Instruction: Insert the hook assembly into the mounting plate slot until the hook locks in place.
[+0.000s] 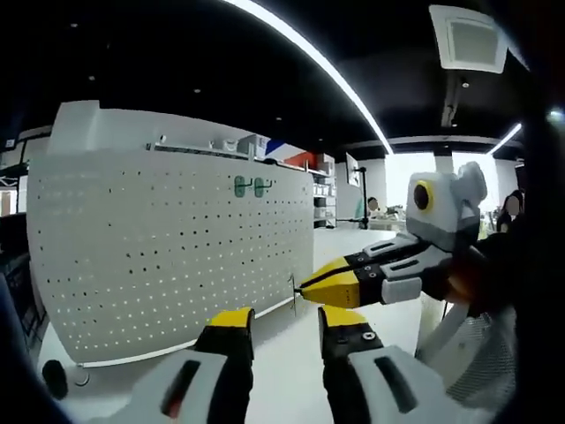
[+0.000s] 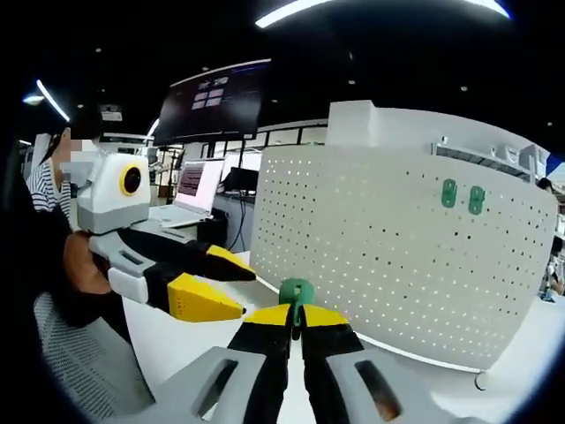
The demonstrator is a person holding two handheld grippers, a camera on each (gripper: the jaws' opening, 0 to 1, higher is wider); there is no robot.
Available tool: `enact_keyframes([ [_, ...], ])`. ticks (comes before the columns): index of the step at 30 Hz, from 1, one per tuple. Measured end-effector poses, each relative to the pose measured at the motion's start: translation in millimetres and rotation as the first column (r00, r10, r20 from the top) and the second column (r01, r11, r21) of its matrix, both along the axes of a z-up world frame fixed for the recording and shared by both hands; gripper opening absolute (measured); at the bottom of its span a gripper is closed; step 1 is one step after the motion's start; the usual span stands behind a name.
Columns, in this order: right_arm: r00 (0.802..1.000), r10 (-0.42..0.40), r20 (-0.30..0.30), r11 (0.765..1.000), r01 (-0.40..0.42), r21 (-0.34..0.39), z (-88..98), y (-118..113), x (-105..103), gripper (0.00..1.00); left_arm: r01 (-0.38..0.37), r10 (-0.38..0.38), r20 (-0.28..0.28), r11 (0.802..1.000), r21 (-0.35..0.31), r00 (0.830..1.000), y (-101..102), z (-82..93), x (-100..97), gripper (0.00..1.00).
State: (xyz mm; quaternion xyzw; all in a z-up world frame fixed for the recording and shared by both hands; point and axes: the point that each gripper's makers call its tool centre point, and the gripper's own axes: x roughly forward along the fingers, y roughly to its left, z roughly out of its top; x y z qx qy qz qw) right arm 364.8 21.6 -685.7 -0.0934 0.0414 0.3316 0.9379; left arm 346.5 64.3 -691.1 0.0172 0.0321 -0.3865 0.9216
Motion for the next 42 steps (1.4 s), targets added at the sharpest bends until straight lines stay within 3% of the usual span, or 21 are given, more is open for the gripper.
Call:
enact_keyframes([
  [7, 0.997, -0.062, 0.034, 0.998, 0.062, 0.002, 12.2, -24, 16, 0.01, -0.028, 0.028, 0.008, 1.000, 0.007, 1.000, 4, 1.1, 3.4, 0.43],
  [13, 0.984, -0.161, 0.081, 0.987, 0.161, 0.008, 33.7, -62, 43, 0.01, -0.046, 0.045, 0.022, 0.998, 0.032, 0.999, 5, -0.1, 6.0, 0.52],
  [18, 0.955, -0.255, 0.151, 0.967, 0.253, 0.032, 68.0, -99, 66, 0.01, -0.076, 0.074, 0.043, 0.995, 0.057, 0.996, 8, 0.7, 8.7, 0.56],
  [26, 0.909, -0.344, 0.235, 0.939, 0.336, 0.075, 115.6, -134, 97, 0.01, -0.093, 0.088, 0.065, 0.992, 0.081, 0.994, 11, 1.7, 9.1, 0.59],
  [34, 0.880, -0.397, 0.262, 0.918, 0.385, 0.096, 132.0, -154, 116, 0.01, -0.105, 0.098, 0.075, 0.991, 0.089, 0.992, 14, 2.2, 10.4, 0.60],
  [42, 0.866, -0.438, 0.239, 0.899, 0.419, 0.129, 134.6, -173, 133, 0.01, -0.091, 0.084, 0.067, 0.991, 0.102, 0.994, 11, -1.4, 9.9, 0.60],
])
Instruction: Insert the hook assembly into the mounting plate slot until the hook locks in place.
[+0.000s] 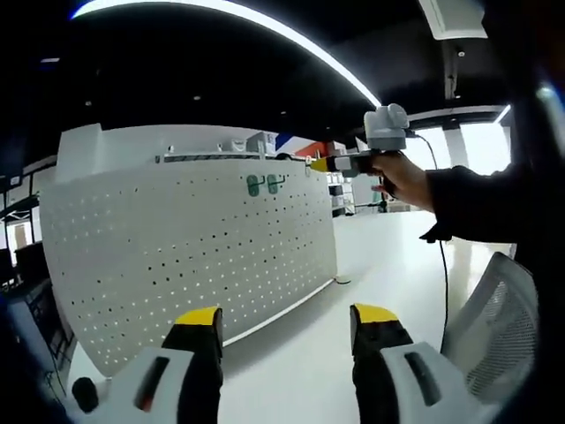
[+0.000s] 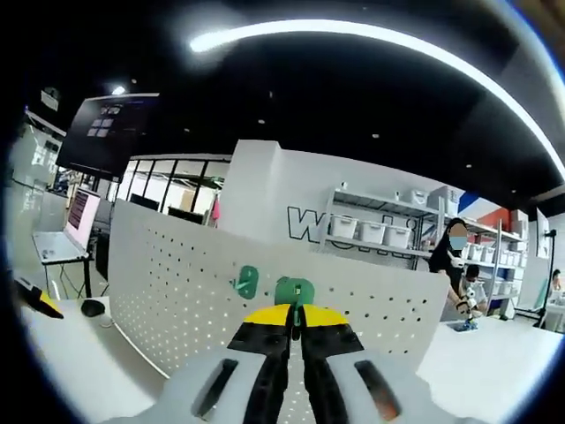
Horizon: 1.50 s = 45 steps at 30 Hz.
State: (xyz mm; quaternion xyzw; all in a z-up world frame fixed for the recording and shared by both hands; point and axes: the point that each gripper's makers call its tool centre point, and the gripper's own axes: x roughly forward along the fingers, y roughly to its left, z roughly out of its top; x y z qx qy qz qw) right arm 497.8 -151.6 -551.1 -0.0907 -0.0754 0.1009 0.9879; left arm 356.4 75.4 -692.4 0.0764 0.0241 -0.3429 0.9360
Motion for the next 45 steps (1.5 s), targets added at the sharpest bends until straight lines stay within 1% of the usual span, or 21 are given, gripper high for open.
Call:
enact_keyframes([
  [6, 1.000, -0.015, -0.015, 1.000, 0.015, 0.013, -5.2, -5, 12, 0.01, 0.002, -0.003, 0.005, 1.000, 0.014, 1.000, -1, -0.7, -0.8, 0.61],
  [8, 0.999, -0.017, -0.027, 1.000, 0.017, 0.013, -9.2, -6, 16, 0.01, 0.000, 0.000, 0.006, 1.000, 0.010, 1.000, 0, 0.1, -0.6, 0.60],
  [12, 0.999, -0.020, -0.034, 1.000, 0.020, 0.016, -10.3, -6, 23, 0.01, 0.000, 0.000, 0.002, 1.000, 0.000, 1.000, 1, 0.4, -0.1, 0.60],
  [15, 0.999, -0.025, -0.033, 1.000, 0.025, 0.012, -10.6, -9, 31, 0.01, 0.010, -0.010, -0.003, 1.000, 0.004, 1.000, -2, -0.8, -0.3, 0.61],
  [16, 0.999, -0.030, -0.042, 0.999, 0.031, 0.015, -12.2, -12, 36, 0.01, 0.015, -0.015, -0.005, 1.000, 0.006, 1.000, -4, -1.5, -0.9, 0.61],
  [20, 0.998, -0.042, -0.037, 0.999, 0.043, 0.015, -9.0, -16, 46, 0.01, 0.024, -0.023, -0.006, 1.000, 0.017, 1.000, -6, -3.1, -2.6, 0.61],
  [24, 0.999, -0.029, -0.039, 1.000, 0.030, 0.009, -6.2, -9, 55, 0.01, 0.019, -0.019, -0.011, 1.000, 0.014, 1.000, -5, -3.6, -1.6, 0.60],
  [25, 0.999, -0.026, -0.037, 1.000, 0.026, 0.003, -5.6, -7, 57, 0.01, 0.018, -0.018, -0.012, 1.000, 0.012, 1.000, -4, -3.6, -1.2, 0.60],
  [27, 0.998, -0.054, -0.034, 0.998, 0.053, -0.026, -4.9, -10, 63, 0.01, 0.018, -0.018, -0.014, 1.000, 0.013, 1.000, -4, -4.0, -1.0, 0.60],
  [30, 0.998, -0.054, -0.041, 0.998, 0.054, 0.013, -4.1, -15, 70, 0.01, 0.018, -0.018, -0.015, 1.000, 0.014, 1.000, -4, -4.4, -1.2, 0.60],
  [32, 0.997, -0.065, -0.051, 0.998, 0.066, 0.003, -7.0, -18, 76, 0.01, 0.019, -0.019, -0.016, 1.000, 0.016, 1.000, -4, -4.9, -0.9, 0.60],
  [34, 0.996, -0.067, -0.062, 0.998, 0.067, 0.004, -9.8, -19, 79, 0.01, 0.018, -0.018, -0.017, 1.000, 0.014, 1.000, -3, -5.0, -0.5, 0.60],
  [45, 0.993, -0.077, -0.086, 0.997, 0.079, 0.023, -16.4, -23, 84, 0.00, 0.016, -0.016, -0.023, 1.000, 0.016, 1.000, -2, -6.7, 0.3, 0.59],
])
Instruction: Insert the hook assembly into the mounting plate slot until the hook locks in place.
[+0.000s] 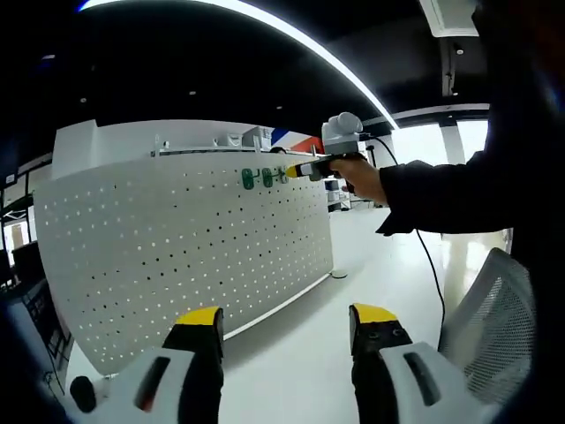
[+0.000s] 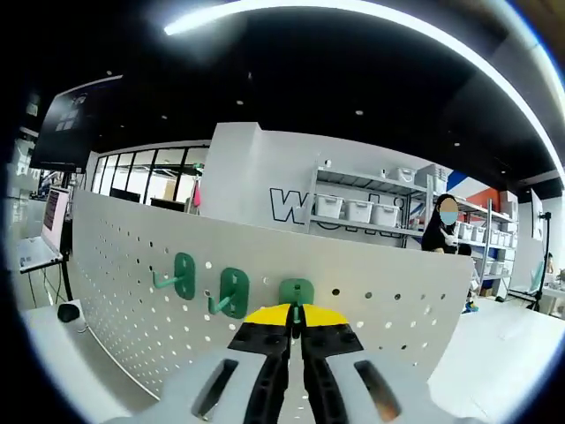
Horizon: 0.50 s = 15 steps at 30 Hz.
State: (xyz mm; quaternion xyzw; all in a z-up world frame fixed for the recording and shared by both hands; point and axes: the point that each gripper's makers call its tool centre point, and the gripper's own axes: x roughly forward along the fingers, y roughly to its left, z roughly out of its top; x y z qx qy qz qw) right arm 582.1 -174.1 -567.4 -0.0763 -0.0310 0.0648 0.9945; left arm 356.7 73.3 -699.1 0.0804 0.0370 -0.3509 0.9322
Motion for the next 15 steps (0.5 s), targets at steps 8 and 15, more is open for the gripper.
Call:
enact_keyframes([
  [8, 1.000, -0.007, 0.005, 1.000, 0.007, 0.015, 0.2, -0.8, 1.8, 0.00, 0.004, -0.004, -0.005, 1.000, -0.003, 1.000, -0.1, -0.6, -0.3, 0.58],
  [15, 1.000, -0.027, 0.015, 0.999, 0.027, -0.016, 1.2, 1.0, 2.6, 0.01, 0.003, -0.003, -0.002, 1.000, -0.005, 1.000, 0.4, 0.7, -0.9, 0.58],
])
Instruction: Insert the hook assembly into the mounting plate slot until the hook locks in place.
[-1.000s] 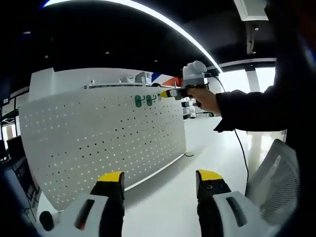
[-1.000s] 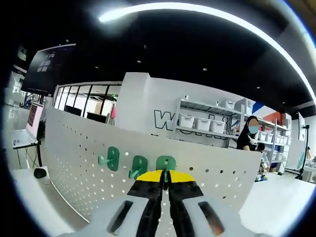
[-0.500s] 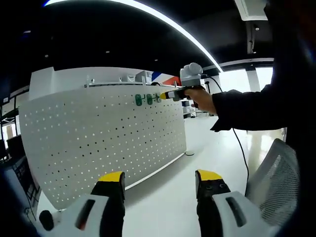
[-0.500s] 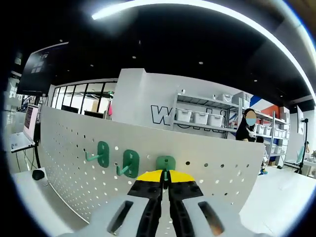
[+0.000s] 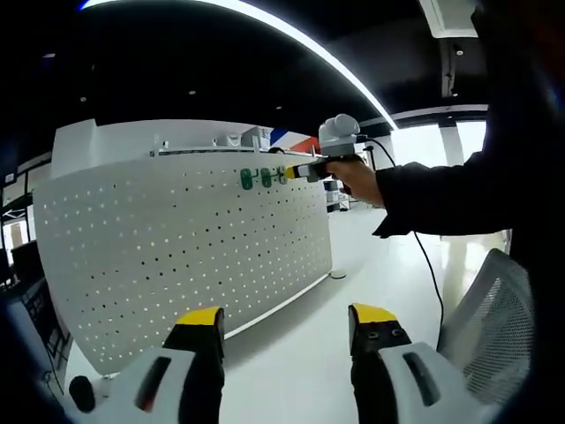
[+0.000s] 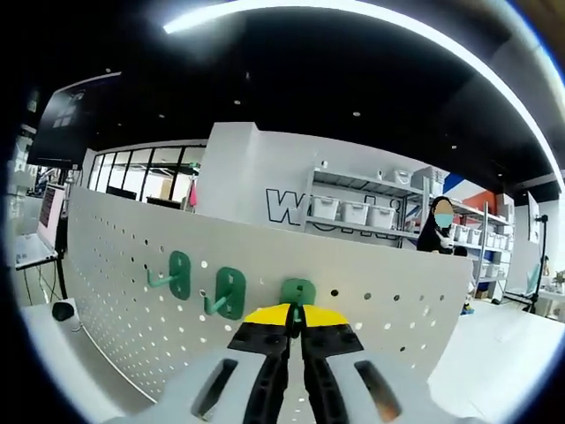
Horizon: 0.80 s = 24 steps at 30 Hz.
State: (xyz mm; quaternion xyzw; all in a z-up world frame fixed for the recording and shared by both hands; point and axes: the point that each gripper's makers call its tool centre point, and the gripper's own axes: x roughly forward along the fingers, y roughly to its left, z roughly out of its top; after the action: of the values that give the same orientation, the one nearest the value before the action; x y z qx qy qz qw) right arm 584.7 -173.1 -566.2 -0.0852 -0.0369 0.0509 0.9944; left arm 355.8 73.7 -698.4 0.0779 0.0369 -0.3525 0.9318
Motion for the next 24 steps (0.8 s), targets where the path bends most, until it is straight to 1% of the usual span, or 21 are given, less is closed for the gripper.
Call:
enact_keyframes([
  [6, 1.000, -0.027, -0.005, 0.999, 0.027, -0.032, -2.6, -1, 8, 0.01, -0.004, 0.004, 0.001, 1.000, -0.009, 1.000, 2, 1.1, 0.4, 0.58],
  [10, 1.000, -0.026, -0.001, 0.999, 0.026, -0.025, -2.5, -2, 7, 0.01, -0.011, 0.011, 0.003, 1.000, -0.011, 1.000, 4, 1.5, 1.4, 0.58],
  [15, 1.000, -0.020, 0.008, 0.999, 0.021, -0.040, -4.1, -1, 5, 0.02, -0.014, 0.014, 0.004, 1.000, -0.010, 1.000, 4, 1.4, 2.2, 0.58],
  [17, 1.000, -0.011, 0.002, 0.999, 0.011, -0.033, -4.9, -1, 3, 0.04, -0.013, 0.013, 0.002, 1.000, -0.008, 1.000, 4, 0.6, 2.2, 0.58],
  [19, 1.000, -0.009, -0.003, 0.999, 0.009, -0.034, -6.2, 0, 2, 0.09, -0.010, 0.010, 0.002, 1.000, -0.006, 1.000, 3, 0.3, 2.0, 0.58],
  [24, 1.000, -0.011, 0.004, 1.000, 0.011, -0.028, -3.3, -5, -7, 0.12, -0.003, 0.003, 0.004, 1.000, -0.001, 1.000, 1, -0.2, 1.2, 0.58],
])
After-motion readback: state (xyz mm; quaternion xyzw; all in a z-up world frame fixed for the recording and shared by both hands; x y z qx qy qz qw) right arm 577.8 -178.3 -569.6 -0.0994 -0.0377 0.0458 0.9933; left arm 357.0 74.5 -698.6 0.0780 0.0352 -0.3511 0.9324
